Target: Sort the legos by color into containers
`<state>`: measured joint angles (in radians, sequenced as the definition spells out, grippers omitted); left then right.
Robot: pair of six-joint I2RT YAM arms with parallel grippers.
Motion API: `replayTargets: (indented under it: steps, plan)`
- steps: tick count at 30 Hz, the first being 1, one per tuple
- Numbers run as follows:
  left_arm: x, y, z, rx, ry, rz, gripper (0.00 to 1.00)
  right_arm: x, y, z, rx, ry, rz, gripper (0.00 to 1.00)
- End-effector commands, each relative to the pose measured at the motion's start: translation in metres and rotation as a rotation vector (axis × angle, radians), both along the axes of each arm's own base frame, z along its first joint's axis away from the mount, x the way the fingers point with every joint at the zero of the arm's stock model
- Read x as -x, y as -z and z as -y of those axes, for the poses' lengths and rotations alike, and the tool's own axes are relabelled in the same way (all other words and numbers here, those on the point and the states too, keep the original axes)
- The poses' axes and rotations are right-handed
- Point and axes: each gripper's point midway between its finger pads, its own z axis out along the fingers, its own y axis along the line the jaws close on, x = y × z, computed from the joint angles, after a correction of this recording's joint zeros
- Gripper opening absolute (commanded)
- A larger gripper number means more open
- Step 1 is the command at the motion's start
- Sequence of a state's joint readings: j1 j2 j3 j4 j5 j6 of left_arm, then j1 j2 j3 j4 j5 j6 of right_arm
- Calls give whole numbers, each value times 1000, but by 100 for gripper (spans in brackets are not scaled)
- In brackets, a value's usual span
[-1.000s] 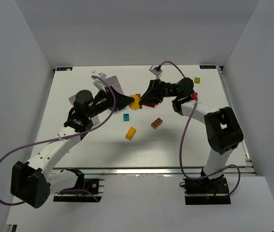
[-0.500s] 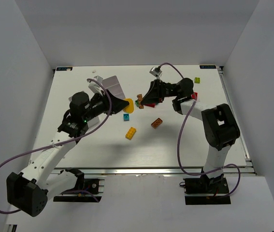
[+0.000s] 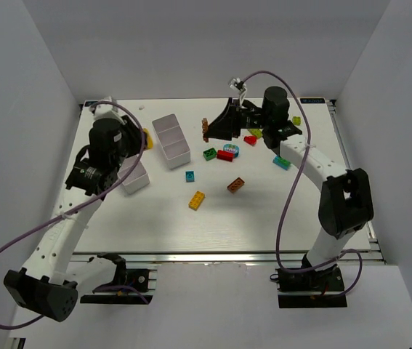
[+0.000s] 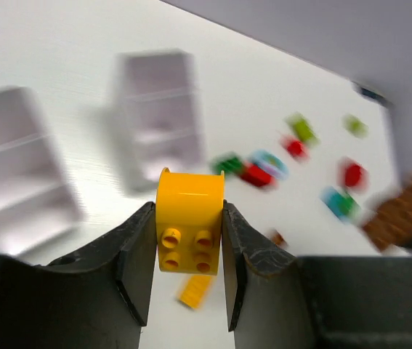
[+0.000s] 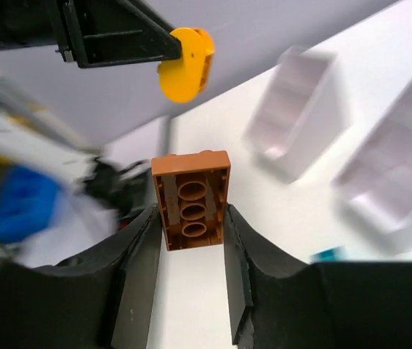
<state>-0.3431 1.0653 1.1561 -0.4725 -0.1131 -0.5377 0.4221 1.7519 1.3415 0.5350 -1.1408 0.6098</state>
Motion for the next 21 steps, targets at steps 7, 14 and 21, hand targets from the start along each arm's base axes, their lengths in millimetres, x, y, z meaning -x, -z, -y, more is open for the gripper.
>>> replayTargets:
  steps: [7,14,21]
  plan:
    - [-11,39,-154,-302,-690,-206,0,-33,32,7,300,298,350,0]
    - [-62,31,-147,-425,-490,-85,0,-28,38,11,307,289,406,0]
    - [-80,31,-127,-673,-60,140,0,-25,39,11,295,278,440,0]
